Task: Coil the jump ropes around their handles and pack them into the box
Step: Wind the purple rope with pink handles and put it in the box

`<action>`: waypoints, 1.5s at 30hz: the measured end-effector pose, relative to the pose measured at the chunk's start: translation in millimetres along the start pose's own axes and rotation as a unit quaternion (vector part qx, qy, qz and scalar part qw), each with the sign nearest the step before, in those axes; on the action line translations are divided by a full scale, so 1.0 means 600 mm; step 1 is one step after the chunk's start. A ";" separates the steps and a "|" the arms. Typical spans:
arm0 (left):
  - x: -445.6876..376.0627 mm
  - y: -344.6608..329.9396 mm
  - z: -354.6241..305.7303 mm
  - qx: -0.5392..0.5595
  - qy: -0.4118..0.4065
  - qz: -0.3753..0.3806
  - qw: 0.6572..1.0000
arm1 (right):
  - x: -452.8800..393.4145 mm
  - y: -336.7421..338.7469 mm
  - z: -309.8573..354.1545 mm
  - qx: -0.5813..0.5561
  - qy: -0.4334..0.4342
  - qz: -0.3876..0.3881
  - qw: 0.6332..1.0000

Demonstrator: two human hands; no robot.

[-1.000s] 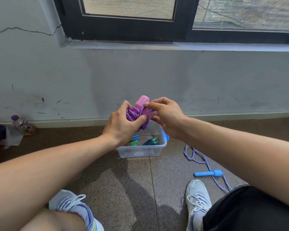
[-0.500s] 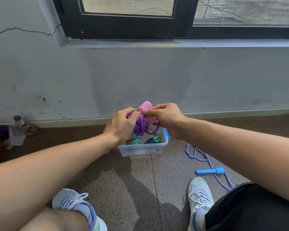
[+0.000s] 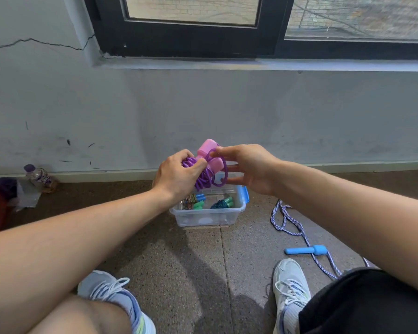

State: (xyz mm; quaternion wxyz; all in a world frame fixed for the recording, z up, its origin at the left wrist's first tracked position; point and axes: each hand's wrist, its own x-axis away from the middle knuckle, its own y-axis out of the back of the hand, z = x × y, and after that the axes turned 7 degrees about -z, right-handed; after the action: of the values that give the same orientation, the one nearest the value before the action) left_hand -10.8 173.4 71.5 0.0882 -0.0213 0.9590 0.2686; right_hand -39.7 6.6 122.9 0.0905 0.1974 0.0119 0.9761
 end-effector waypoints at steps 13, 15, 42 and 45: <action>0.016 -0.022 0.001 0.182 0.145 0.192 0.953 | -0.021 0.002 -0.030 0.067 0.060 -0.089 0.992; 0.014 -0.025 0.001 0.197 0.169 0.193 0.946 | -0.024 -0.004 -0.032 0.089 0.079 -0.089 0.989; 0.003 -0.025 -0.002 0.254 0.190 0.142 0.938 | -0.031 -0.009 -0.041 0.170 0.103 -0.106 0.974; 0.003 -0.024 -0.004 0.258 0.191 0.165 0.933 | -0.039 -0.002 -0.035 0.162 0.101 -0.116 0.975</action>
State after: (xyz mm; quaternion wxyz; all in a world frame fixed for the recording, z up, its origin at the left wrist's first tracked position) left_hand -11.9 159.9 65.7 -0.1394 0.1101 0.9840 0.0137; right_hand -26.3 3.9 94.5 0.1681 0.1071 0.2019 0.9589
